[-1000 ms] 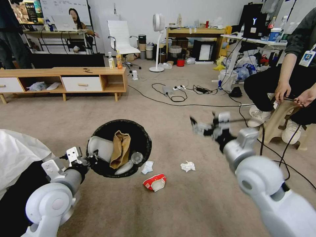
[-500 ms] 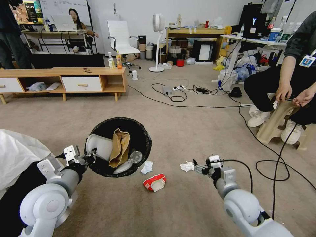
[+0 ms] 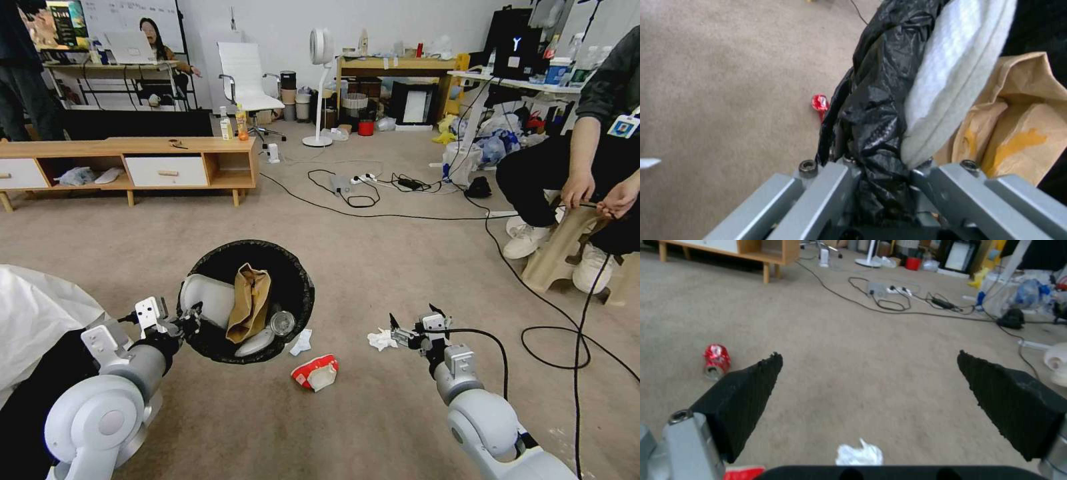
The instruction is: Pick up the trash bin and place the garbage on the floor into it.
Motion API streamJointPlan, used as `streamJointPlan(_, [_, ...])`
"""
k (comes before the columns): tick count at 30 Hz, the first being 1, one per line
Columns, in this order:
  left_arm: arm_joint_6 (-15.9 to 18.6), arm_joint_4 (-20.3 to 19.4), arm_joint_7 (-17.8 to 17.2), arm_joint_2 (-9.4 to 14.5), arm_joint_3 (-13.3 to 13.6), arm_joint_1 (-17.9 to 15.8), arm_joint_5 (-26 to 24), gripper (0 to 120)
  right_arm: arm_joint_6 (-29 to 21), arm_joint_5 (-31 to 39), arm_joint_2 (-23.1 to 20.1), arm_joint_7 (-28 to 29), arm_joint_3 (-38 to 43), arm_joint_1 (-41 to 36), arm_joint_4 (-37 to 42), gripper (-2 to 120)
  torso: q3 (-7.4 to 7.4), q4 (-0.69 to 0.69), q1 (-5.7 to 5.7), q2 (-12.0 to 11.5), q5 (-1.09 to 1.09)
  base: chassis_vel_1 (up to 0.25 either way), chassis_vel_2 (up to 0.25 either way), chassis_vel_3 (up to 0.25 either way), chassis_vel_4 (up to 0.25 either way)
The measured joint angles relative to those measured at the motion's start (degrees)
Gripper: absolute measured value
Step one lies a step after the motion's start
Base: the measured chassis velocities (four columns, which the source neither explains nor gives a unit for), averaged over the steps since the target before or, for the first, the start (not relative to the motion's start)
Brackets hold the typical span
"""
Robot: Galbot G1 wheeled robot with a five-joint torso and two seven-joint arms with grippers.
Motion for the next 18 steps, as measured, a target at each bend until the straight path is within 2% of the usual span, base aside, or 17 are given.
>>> streamJointPlan(6, [0.01,-0.29,-0.12,-0.27,0.13,0.07,0.17,5,1.93,-0.07,0.25,-0.01,-0.13,-0.05,0.0,100,0.01,0.01,0.0,-0.01,0.0,-0.121,0.259,0.121,-0.269])
streamJointPlan(10, [0.02,-0.35,-0.16,-0.49,0.16,0.29,0.3,5,2.43,-0.12,0.32,-0.01,-0.14,-0.06,-0.05,100,0.03,0.01,0.01,-0.02,-0.01,-0.111,0.18,0.121,-0.142])
streamJointPlan(14, [0.05,-0.7,-0.19,-0.71,0.19,0.51,0.34,5,2.78,-0.28,0.29,-0.03,-0.07,-0.07,-0.07,100,0.01,-0.03,0.0,-0.01,0.01,-0.018,0.023,0.012,-0.007])
streamJointPlan(18, [0.07,-0.79,-0.27,-0.74,0.15,0.6,0.35,5,2.85,-0.41,0.28,-0.16,-0.06,0.02,-0.16,100,0.0,-0.01,0.0,-0.01,0.0,0.01,-0.015,-0.012,0.006])
